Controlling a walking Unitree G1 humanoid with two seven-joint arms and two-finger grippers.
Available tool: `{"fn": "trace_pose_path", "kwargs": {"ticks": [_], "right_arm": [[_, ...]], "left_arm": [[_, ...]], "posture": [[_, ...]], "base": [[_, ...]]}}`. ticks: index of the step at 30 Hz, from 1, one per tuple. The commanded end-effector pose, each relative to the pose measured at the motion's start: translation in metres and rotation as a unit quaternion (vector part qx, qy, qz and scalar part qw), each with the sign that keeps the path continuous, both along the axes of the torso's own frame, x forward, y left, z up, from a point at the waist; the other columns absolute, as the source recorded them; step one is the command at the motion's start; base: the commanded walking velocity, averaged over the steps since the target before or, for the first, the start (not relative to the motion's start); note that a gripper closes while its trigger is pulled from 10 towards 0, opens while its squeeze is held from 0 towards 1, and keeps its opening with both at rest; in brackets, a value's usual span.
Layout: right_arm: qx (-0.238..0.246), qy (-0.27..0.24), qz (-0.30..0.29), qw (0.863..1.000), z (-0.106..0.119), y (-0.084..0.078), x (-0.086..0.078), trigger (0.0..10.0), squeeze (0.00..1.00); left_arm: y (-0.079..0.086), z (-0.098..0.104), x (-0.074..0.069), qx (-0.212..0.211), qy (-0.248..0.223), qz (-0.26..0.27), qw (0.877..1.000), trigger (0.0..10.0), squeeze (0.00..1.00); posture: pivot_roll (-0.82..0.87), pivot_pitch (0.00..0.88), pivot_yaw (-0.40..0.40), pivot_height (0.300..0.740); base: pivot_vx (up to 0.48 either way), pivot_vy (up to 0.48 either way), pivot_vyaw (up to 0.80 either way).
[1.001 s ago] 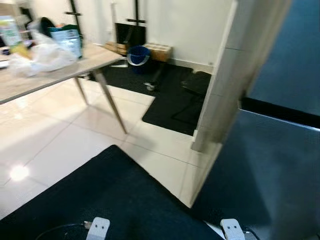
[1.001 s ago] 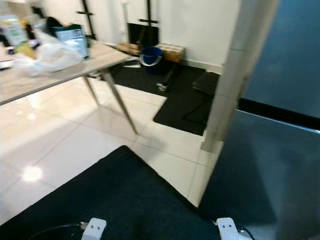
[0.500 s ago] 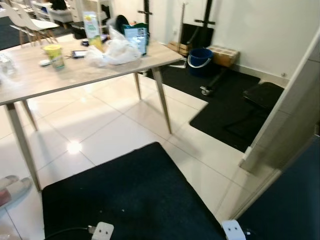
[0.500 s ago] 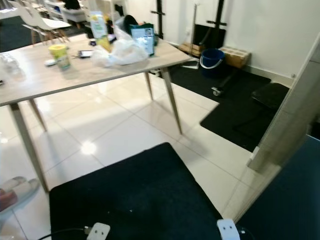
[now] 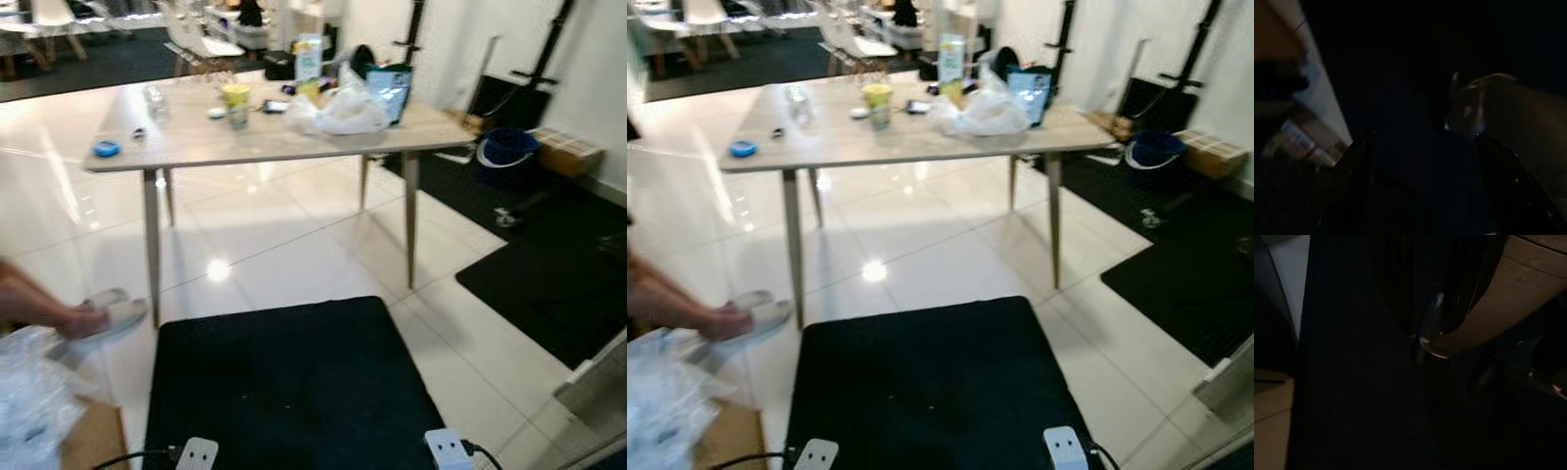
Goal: Restocking fridge
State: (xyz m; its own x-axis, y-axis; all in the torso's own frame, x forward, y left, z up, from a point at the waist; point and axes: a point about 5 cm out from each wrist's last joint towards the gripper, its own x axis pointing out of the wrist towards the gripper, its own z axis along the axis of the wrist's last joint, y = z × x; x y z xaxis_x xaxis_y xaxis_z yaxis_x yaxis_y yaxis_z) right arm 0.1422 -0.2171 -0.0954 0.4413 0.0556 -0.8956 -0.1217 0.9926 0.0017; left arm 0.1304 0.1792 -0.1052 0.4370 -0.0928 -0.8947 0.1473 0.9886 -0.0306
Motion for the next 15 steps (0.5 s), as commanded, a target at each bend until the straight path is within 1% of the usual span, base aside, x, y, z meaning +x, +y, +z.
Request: {"fn": "trace_pose_path", "kwargs": {"ticks": [1,8,11,15], "right_arm": [[-0.006,0.004,0.006,1.0,-0.0001,-0.0014,-0.0009,10.0,0.0],[-0.006,0.004,0.009,1.0,-0.0003,-0.0007,-0.001,10.0,0.0],[-0.02,0.005,0.005,1.0,-0.0005,-0.0019,-0.0012,10.0,0.0],[-0.026,0.008,0.009,1.0,-0.0009,-0.0022,-0.0022,10.0,0.0]], "left_arm": [[-0.0013,0.0002,0.0012,-0.004,0.002,0.001,1.0,10.0,0.0],[-0.0015,0.0005,0.0024,-0.006,0.001,0.003,1.0,10.0,0.0],[-0.0013,0.0002,0.0015,-0.01,0.004,0.01,1.0,10.0,0.0],[-0.0014,-0.0001,0.0006,-0.012,0.006,0.012,1.0,10.0,0.0]], "posture": [[0.07,0.0,-0.036,0.74],[0.07,0.0,-0.036,0.74],[0.06,0.0,-0.035,0.74],[0.06,0.0,-0.035,0.74]], "base": [[0.0,0.0,0.77],[0.0,0.0,0.76],[0.0,0.0,0.0],[0.0,0.0,0.0]]}}
